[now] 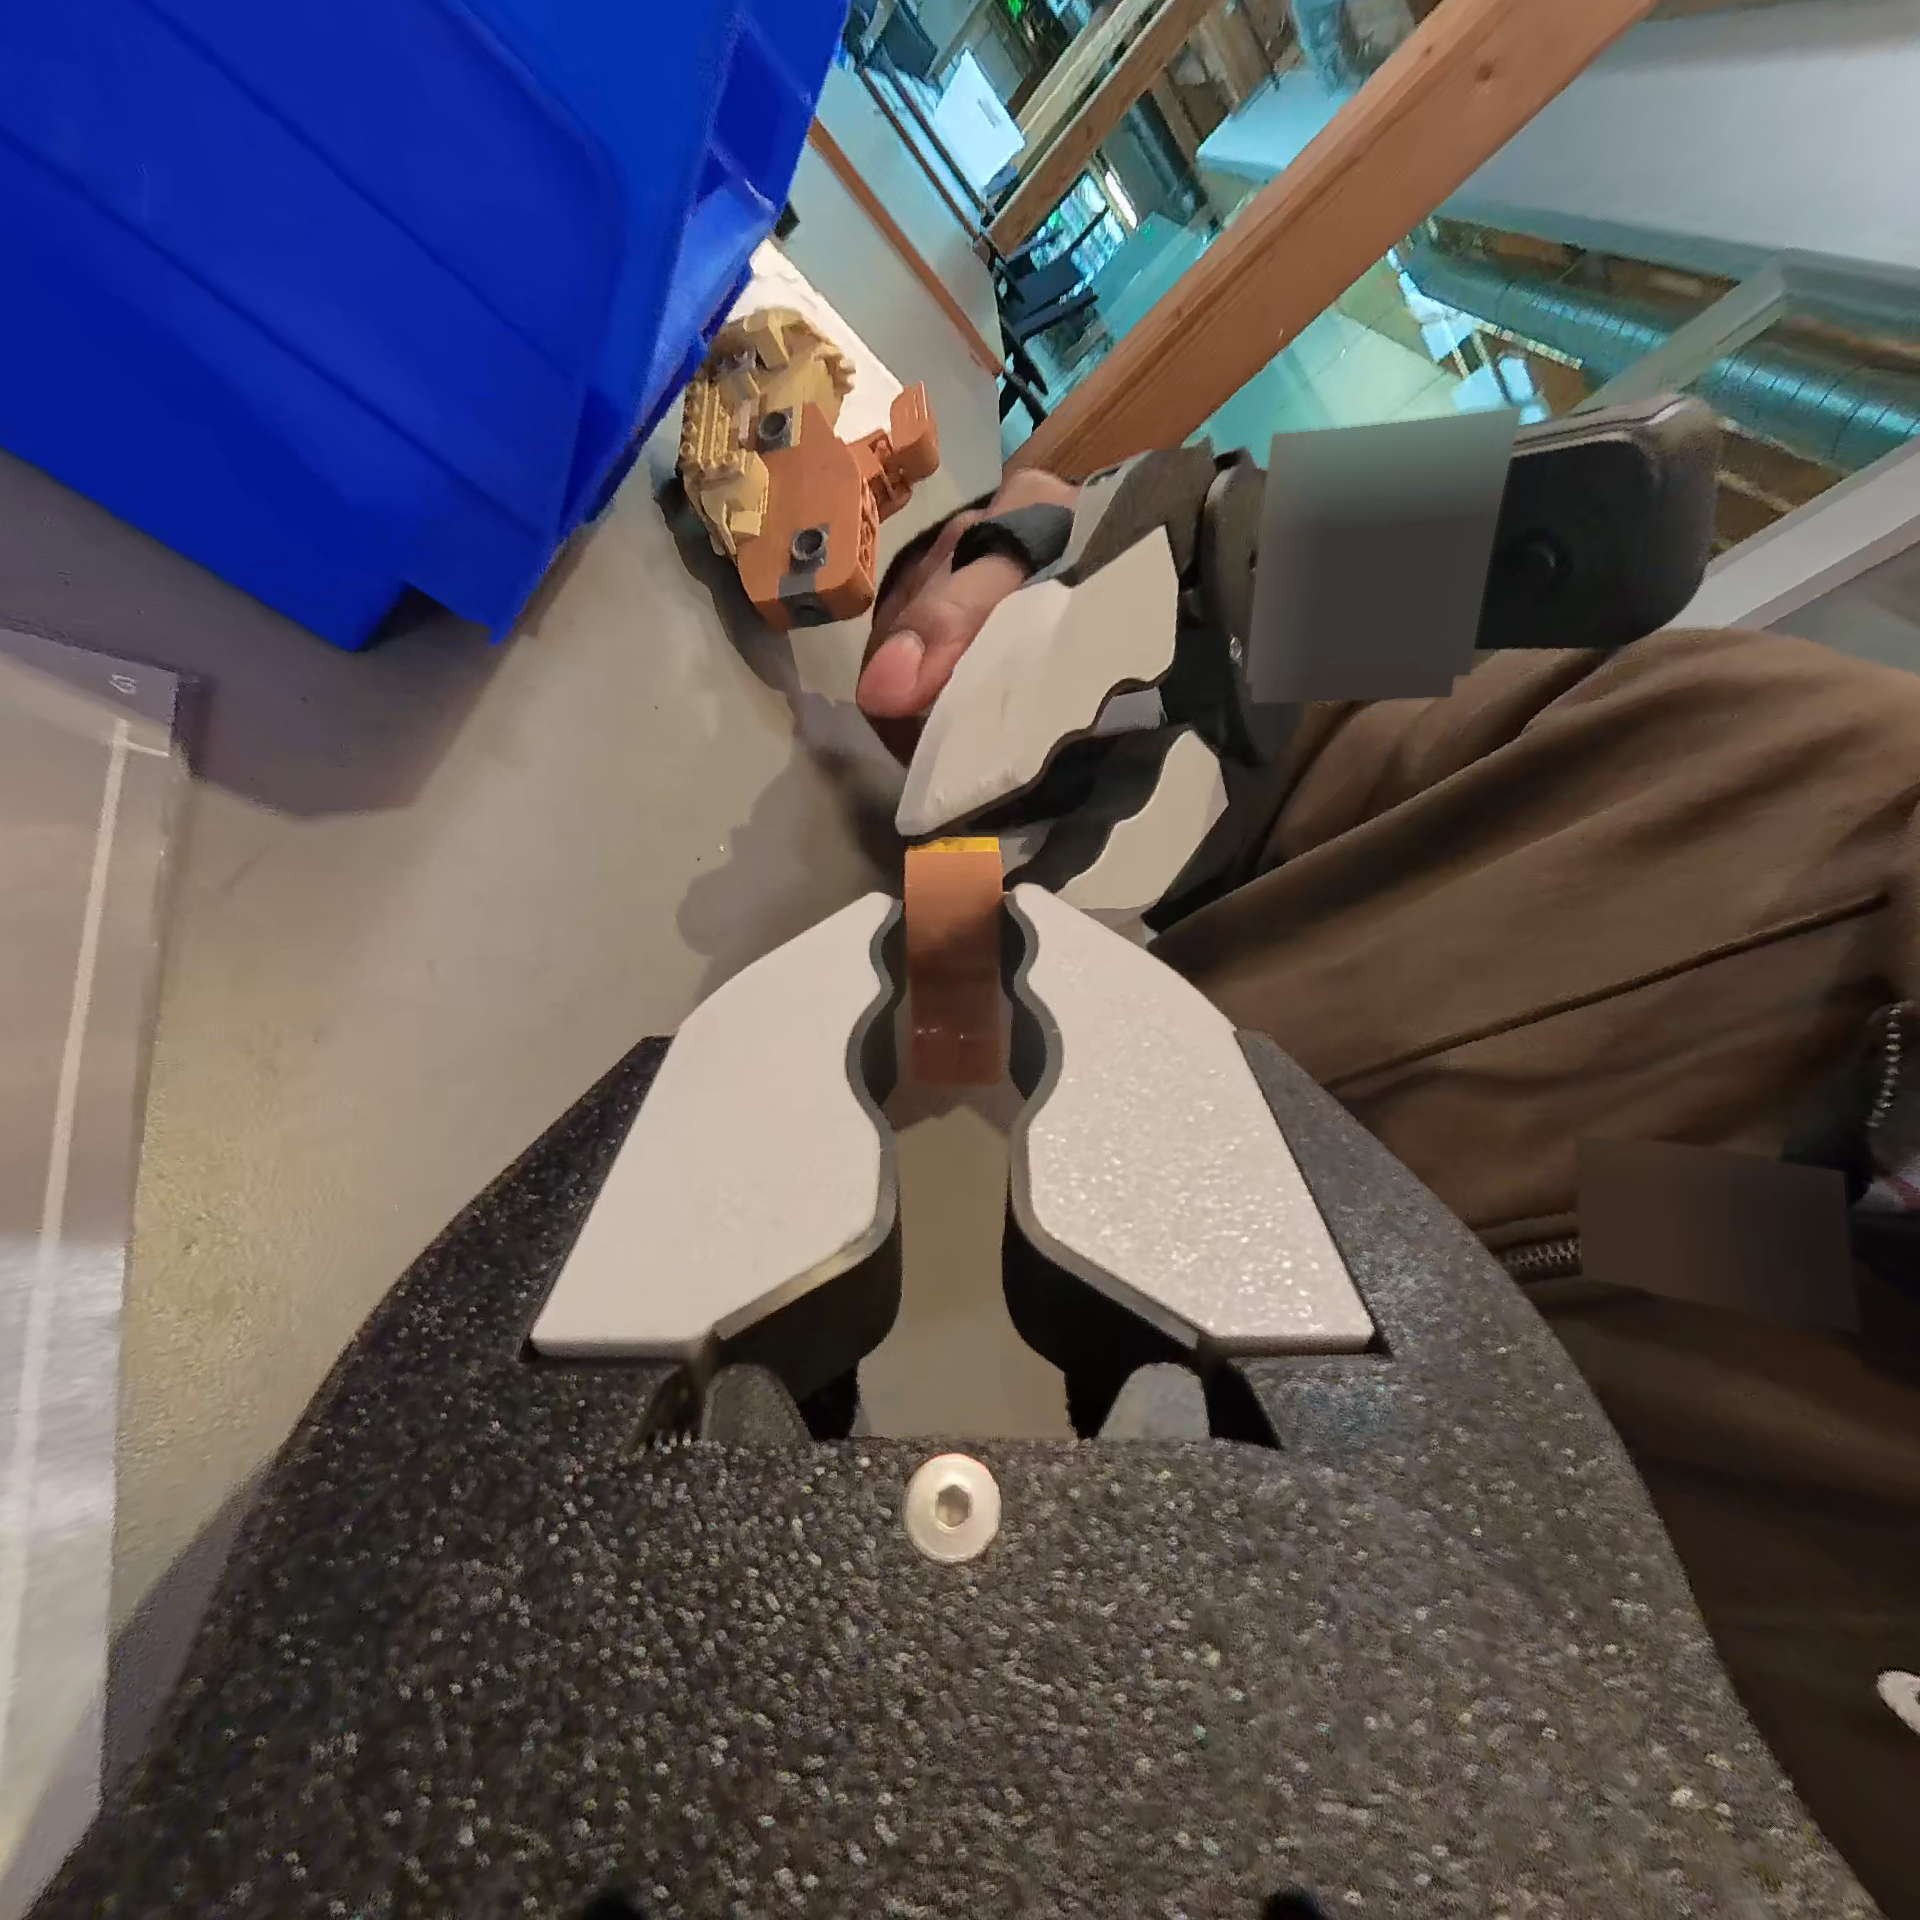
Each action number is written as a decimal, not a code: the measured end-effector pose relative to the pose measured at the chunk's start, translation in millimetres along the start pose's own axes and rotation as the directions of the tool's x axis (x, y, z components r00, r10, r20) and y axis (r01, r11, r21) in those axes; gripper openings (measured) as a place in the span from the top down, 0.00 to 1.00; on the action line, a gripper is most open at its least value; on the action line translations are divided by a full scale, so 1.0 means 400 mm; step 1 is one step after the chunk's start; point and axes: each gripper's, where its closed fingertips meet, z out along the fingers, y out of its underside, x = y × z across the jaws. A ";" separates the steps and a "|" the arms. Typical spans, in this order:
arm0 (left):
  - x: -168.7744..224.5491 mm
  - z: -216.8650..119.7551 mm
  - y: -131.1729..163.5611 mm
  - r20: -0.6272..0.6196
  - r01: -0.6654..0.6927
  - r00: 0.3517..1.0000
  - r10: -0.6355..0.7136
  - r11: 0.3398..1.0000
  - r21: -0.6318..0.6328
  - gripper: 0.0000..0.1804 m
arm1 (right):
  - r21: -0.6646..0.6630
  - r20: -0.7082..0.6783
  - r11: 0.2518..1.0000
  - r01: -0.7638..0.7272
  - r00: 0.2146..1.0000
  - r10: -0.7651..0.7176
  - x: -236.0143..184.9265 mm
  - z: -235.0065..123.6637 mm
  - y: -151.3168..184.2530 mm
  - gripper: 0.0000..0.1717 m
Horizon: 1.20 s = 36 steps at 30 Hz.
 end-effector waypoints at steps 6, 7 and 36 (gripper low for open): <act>-0.015 -0.025 -0.042 0.033 0.002 0.999 -0.005 0.995 0.100 0.79 | 0.049 -0.088 0.989 -0.142 0.985 0.146 0.052 -0.008 -0.005 0.88; -0.013 -0.027 -0.046 0.034 -0.011 0.999 0.007 0.994 0.106 0.77 | 0.058 -0.114 0.985 -0.160 0.980 0.165 0.063 -0.010 -0.004 0.88; -0.004 -0.010 0.046 0.145 -0.524 0.805 0.575 0.804 -0.280 0.90 | 0.003 0.209 0.945 -0.326 0.925 0.319 -0.026 -0.020 -0.006 0.83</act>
